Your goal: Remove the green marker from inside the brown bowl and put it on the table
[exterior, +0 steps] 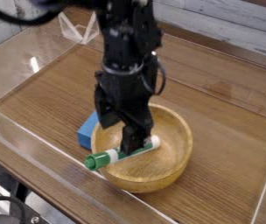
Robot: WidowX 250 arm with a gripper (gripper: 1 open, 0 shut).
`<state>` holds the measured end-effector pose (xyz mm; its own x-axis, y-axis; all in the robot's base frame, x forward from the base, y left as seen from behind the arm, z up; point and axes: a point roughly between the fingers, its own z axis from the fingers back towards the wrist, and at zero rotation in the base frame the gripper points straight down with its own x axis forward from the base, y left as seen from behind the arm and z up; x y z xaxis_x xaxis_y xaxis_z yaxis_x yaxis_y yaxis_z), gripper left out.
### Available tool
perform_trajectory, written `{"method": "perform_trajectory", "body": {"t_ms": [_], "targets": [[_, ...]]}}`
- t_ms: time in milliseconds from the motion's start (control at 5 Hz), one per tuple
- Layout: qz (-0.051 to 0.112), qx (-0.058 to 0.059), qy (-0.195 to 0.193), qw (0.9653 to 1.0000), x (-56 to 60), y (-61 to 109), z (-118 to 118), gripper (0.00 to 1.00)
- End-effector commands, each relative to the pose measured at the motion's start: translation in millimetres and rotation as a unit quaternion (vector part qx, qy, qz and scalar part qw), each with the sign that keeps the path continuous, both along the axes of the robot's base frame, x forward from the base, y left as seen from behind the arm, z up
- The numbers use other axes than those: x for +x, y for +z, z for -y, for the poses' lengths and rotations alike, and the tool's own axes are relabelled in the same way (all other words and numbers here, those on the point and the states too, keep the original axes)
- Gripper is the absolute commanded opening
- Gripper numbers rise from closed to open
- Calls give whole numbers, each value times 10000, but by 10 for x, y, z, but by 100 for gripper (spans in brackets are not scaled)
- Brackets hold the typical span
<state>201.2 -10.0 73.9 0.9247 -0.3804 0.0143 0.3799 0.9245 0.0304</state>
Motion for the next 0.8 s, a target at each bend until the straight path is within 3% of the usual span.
{"method": "perform_trajectory", "body": {"t_ms": [0,200,600], "targets": [[277,11,-101,9996,49,-83,13,100],[362,-37,-238,9991,56,-209,24,100],[440,-97,-343,9984,53,-294,31,100]]}}
